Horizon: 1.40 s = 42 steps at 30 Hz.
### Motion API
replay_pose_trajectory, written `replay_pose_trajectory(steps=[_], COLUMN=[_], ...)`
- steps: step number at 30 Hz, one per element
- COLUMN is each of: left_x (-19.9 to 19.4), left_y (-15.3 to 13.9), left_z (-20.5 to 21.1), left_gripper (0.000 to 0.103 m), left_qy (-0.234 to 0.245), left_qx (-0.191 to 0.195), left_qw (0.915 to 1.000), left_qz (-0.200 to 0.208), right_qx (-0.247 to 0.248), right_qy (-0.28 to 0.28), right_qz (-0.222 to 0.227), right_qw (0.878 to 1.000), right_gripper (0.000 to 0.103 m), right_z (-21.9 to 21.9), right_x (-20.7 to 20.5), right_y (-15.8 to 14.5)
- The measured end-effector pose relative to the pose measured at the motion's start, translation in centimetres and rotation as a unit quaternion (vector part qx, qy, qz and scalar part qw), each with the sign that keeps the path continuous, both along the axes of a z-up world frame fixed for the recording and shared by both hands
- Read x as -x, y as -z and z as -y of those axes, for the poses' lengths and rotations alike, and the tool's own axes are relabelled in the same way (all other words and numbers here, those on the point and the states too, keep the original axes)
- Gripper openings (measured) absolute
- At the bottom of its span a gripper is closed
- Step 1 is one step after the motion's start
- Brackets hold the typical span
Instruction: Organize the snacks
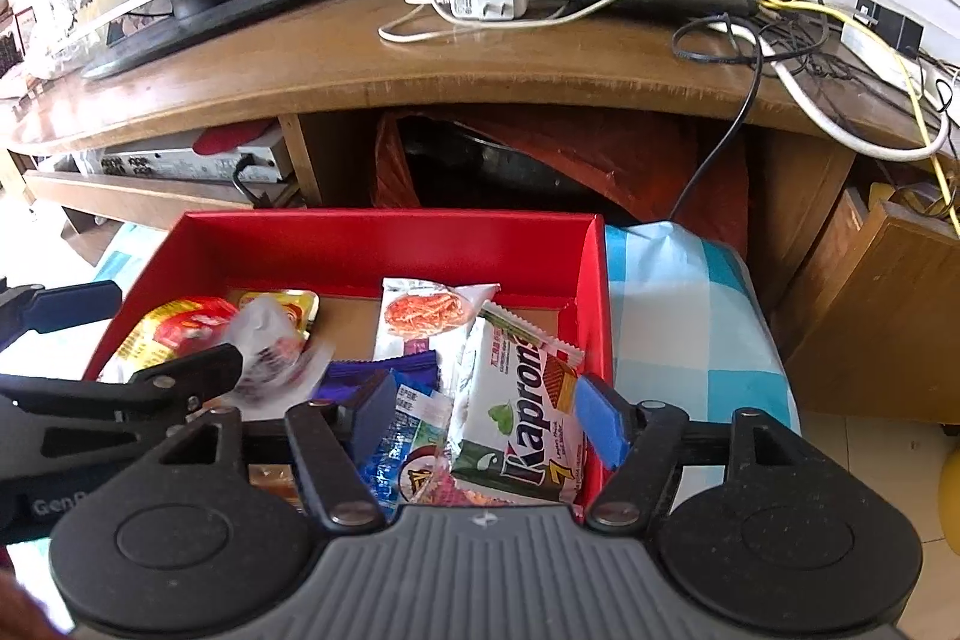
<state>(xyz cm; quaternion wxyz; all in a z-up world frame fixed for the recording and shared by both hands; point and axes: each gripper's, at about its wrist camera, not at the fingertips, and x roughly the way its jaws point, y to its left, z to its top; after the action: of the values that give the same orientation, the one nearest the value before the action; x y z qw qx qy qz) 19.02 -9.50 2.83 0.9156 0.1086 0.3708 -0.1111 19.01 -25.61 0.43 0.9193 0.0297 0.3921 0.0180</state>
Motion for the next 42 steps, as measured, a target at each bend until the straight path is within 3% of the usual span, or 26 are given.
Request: replay_pose_trajectory(steps=[7,10,20,28,33,36,39,42], left_x=[1.7,2.6,7.4,10.9,13.6,14.2,13.8,13.9], left_y=[-1.3,-1.7,-3.4,-4.0,-5.4,-5.7,-5.1,-4.4], left_z=[-0.4,-0.9,-3.5,-5.3,-6.4,-6.6,-6.0,-5.6], left_gripper=[0.092,0.103,0.103,0.103,0.103,0.103,0.103,0.103], left_qy=[-0.012,-0.025,-0.038,-0.046,-0.053,-0.040,-0.033,-0.049], left_qx=[-0.002,-0.001,0.037,0.084,0.104,0.118,0.109,0.083], left_qw=[0.9996,0.9992,0.9968,0.9943,0.9886,0.9877,0.9911,0.9928], left_qz=[0.025,0.030,0.060,0.047,0.095,0.094,0.069,0.071], right_qx=[-0.003,-0.005,-0.017,-0.020,-0.034,-0.039,-0.042,-0.039], right_qy=[0.012,0.017,0.017,0.011,0.012,0.012,0.013,0.014], right_qz=[0.014,0.016,0.036,0.063,0.073,0.078,0.078,0.074], right_qw=[1.000,1.000,0.999,0.998,0.997,0.996,0.996,0.996], right_gripper=[0.093,0.093,0.093,0.094,0.094,0.094,0.094,0.095], right_z=[0.3,0.3,-0.3,-1.1,-1.0,-1.1,-1.2,-1.4], right_x=[2.3,3.7,9.3,14.0,16.0,16.8,17.2,17.6], right_y=[-1.5,-2.1,-3.7,-5.0,-5.4,-5.6,-5.5,-5.2])
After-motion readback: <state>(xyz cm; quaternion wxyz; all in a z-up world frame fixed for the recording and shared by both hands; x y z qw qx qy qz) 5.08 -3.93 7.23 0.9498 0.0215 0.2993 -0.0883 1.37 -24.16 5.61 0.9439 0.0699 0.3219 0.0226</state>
